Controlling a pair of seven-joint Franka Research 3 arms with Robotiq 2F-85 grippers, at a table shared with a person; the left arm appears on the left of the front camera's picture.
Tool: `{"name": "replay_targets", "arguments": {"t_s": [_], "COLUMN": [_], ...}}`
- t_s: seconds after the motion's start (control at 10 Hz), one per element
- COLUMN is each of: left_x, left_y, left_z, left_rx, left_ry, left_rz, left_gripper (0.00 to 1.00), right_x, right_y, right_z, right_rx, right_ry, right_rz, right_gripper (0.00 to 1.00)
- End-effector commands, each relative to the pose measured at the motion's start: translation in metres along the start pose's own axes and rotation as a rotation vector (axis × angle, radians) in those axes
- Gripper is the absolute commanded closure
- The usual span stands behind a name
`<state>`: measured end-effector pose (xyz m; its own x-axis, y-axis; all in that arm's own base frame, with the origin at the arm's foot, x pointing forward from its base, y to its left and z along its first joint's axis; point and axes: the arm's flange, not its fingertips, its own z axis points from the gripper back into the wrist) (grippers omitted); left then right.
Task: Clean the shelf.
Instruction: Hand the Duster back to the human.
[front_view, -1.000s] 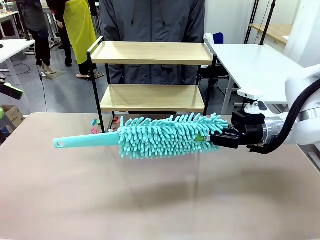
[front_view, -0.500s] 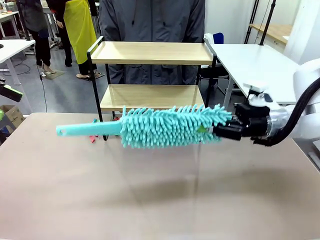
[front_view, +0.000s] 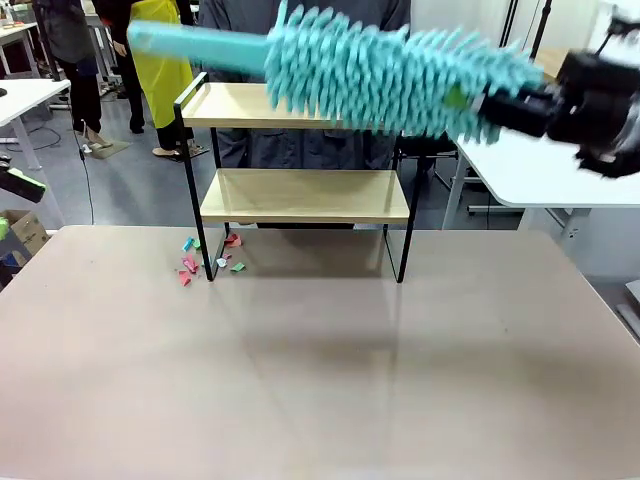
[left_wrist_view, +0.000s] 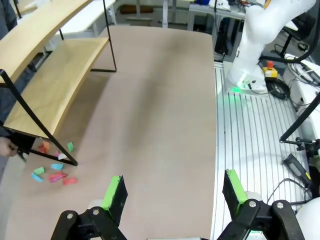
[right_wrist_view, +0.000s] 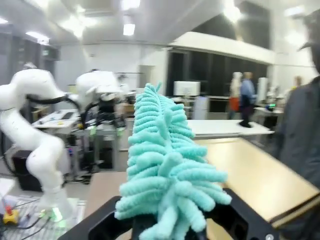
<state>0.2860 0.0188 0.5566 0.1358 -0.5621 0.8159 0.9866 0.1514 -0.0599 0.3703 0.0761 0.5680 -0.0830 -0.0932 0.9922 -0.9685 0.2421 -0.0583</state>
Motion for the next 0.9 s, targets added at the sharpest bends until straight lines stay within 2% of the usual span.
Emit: {"name": "replay_targets", "arguments": {"t_s": [0.0, 0.2, 0.5, 0.8], "left_x": [0.000, 0.000, 0.000, 0.000], "left_y": [0.001, 0.001, 0.001, 0.001], "left_z": [0.000, 0.000, 0.000, 0.000], "left_rx": [-0.009, -0.009, -0.009, -0.009], "left_ry": [-0.025, -0.025, -0.025, -0.025], "left_rz": [-0.025, -0.025, -0.025, -0.025], "left_gripper": [0.00, 0.00, 0.00, 0.00], "right_x": [0.018, 0.032, 0.028, -0.001], "right_y": [-0.016, -0.038, -0.063, -0.073], "right_z": [0.015, 0.060, 0.137, 0.188], "right_rx": [-0.235, -0.478, -0.805, -0.974], "right_ry": [-0.025, -0.070, -0.078, -0.048], "right_rz": [0.032, 0.053, 0.087, 0.082], "right_gripper": [0.84, 0.84, 0.84, 0.84]}}
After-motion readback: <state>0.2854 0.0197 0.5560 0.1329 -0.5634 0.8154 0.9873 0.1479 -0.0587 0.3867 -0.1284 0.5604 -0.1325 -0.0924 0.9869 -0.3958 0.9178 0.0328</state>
